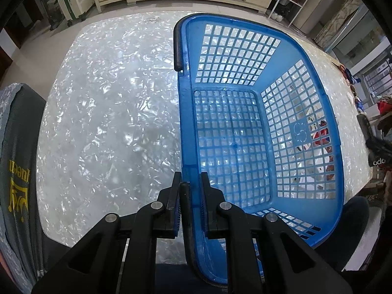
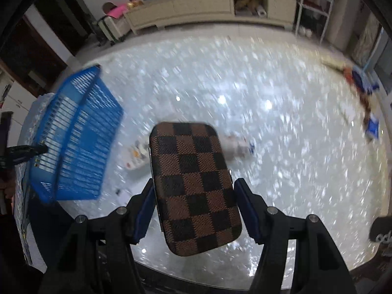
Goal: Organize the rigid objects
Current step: 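Lower the right gripper onto the brown checkered pouch and close on it, then carry the pouch with the right gripper over the basket held by the left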
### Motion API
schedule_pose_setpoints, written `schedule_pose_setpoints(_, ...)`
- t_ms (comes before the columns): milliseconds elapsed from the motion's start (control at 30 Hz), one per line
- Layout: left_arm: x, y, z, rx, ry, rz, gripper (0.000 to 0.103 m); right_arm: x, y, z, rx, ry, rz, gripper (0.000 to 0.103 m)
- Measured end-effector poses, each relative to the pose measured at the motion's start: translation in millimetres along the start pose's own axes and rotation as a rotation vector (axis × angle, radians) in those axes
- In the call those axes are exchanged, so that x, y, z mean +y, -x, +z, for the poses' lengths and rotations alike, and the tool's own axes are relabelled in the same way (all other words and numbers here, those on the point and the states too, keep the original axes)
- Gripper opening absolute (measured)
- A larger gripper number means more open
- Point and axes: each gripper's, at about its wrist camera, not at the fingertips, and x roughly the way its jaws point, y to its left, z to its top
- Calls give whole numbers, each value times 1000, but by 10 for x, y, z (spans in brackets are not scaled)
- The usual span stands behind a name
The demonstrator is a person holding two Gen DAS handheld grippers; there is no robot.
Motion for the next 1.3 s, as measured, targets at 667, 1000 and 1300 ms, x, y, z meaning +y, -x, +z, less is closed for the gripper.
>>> schedule_pose_setpoints(667, 25, 4, -1, -19, 17, -19, 15, 684, -163, 498, -22, 118, -11, 15)
schedule_pose_setpoints(1000, 43, 6, -2, -22, 22, -29, 15, 1409, 353, 858, -145, 267, 18, 15)
schedule_pose_setpoints(1300, 55, 22, -26, -34, 25, -37, 15, 2052, 219, 895, -121, 394, 75, 16)
